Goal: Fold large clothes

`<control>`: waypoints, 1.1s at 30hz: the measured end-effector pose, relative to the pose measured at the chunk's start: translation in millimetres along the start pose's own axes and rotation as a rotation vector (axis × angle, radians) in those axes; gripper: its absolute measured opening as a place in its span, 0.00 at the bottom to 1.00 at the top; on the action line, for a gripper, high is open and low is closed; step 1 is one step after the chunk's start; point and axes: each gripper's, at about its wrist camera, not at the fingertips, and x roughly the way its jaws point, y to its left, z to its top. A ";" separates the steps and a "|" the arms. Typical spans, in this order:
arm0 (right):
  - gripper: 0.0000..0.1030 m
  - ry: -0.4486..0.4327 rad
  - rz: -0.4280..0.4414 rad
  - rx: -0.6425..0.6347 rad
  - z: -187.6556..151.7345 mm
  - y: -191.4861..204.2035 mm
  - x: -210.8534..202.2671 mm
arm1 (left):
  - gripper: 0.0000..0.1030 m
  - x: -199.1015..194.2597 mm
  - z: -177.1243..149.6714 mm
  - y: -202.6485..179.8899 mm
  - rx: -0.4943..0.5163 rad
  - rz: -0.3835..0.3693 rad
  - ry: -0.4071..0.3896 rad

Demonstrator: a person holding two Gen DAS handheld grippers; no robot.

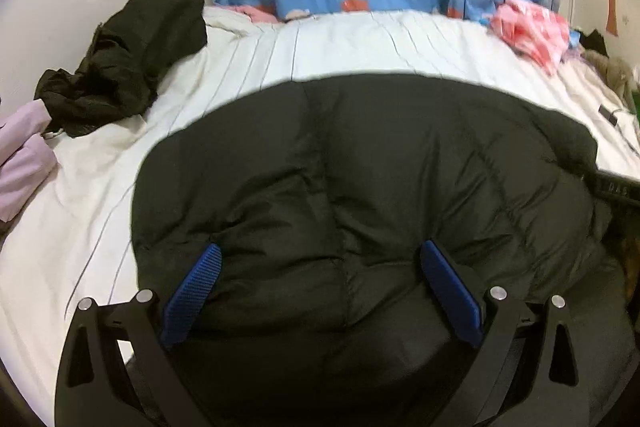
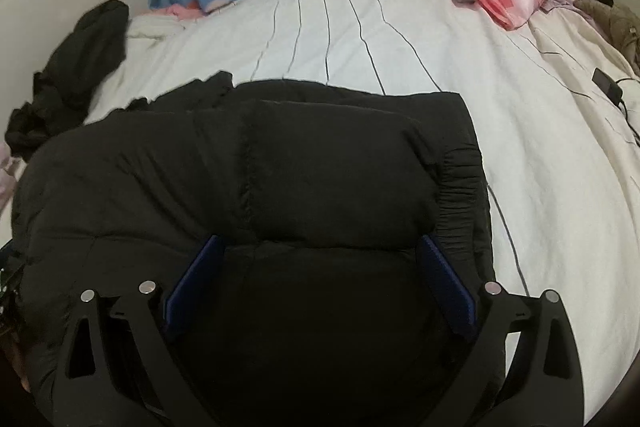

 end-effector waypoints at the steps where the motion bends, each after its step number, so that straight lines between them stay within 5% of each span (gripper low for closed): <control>1: 0.91 0.006 -0.013 -0.011 -0.3 2.2 0.6 | 0.93 1.1 0.3 0.8 -0.004 -0.004 0.005; 7: 0.90 0.045 -0.068 -0.023 -0.8 9.1 -7.1 | 0.93 8.1 2.4 8.4 -0.035 -0.031 0.043; 11: 0.90 -0.099 -0.038 -0.071 -2.5 21.1 -41.3 | 0.93 -9.2 6.6 12.4 -0.091 -0.047 -0.015; 15: 0.93 -0.009 -0.046 -0.067 -17.5 12.9 -12.5 | 0.93 -6.5 5.2 9.1 -0.090 -0.057 -0.006; 24: 0.93 0.043 -0.065 -0.047 -18.0 9.5 -5.3 | 0.93 8.9 -3.7 1.2 -0.035 -0.030 0.063; 30: 0.93 -0.163 -0.084 -0.053 4.6 24.1 -40.1 | 0.93 -8.2 5.1 7.1 -0.085 -0.047 0.002; 33: 0.93 -0.140 -0.086 -0.019 23.0 20.1 -23.7 | 0.93 -9.4 7.6 6.5 -0.092 -0.052 -0.004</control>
